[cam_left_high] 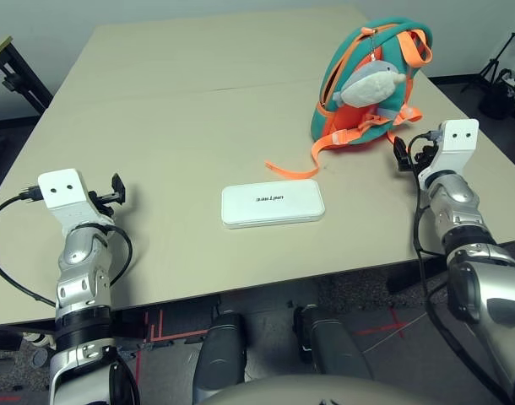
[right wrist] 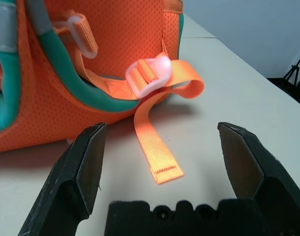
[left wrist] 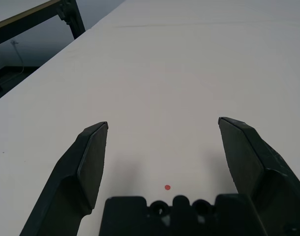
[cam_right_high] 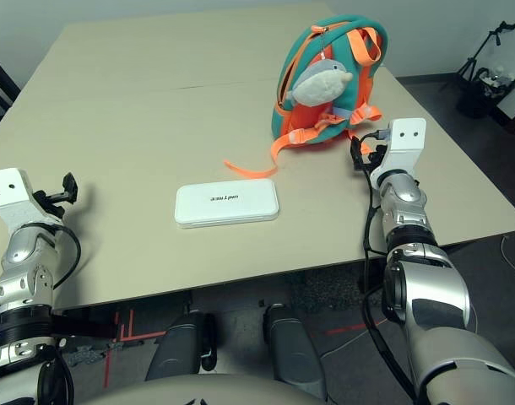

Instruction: Put the pencil case into the backpack and zip it.

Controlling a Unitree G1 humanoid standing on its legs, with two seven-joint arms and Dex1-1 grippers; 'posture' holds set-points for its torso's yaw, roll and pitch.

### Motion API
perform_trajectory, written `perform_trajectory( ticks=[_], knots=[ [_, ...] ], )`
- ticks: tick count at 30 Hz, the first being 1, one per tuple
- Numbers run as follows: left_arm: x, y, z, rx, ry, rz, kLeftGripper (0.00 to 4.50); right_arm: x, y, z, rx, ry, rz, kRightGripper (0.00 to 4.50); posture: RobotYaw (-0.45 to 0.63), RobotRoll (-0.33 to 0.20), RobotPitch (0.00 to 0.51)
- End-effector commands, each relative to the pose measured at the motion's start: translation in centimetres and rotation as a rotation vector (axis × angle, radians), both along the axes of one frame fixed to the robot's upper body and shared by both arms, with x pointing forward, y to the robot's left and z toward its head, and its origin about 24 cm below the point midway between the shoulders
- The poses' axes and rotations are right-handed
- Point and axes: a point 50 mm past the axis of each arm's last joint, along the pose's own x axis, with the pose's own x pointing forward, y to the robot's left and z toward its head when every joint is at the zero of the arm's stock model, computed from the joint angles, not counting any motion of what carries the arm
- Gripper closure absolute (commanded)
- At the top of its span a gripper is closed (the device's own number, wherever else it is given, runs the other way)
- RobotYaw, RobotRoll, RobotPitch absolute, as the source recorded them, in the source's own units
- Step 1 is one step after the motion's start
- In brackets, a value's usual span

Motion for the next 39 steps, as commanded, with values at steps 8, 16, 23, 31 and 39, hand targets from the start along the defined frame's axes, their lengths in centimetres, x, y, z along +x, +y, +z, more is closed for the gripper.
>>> perform_trajectory(
  ticks=[8, 16, 23, 31, 39],
  knots=[
    [0.1, 0.0, -0.1, -0.077, -0.019, -0.046, 0.0, -0.5, -0.6, -0.2, -0.017, 0.01, 0.024, 0.04, -0.06, 0.0, 0.093],
    [1.3, -1.9, 1.6, -0.293, -0.104, -0.391, 0.0, -2.6, -3.1, 0.9, -0.043, -0.034, 0.06, 1.0, -0.13, 0.0, 0.109],
    [2.6, -1.5, 2.9, -0.372, -0.022, -0.554, 0.0, -4.9, 0.8, 2.9, -0.235, 0.024, 0.433, 3.75, -0.19, 0.0, 0.127],
    [3.8, -1.9, 4.0, -0.521, 0.072, -0.711, 0.0, -6.0, 4.9, 3.4, -0.329, 0.136, 0.692, 4.47, -0.15, 0.0, 0.13],
    [4.0, -4.4, 5.0, -0.689, 0.178, -0.973, 0.0, -5.0, 8.4, 1.9, -0.395, 0.22, 0.882, 4.47, -0.11, 0.0, 0.117]
  ],
)
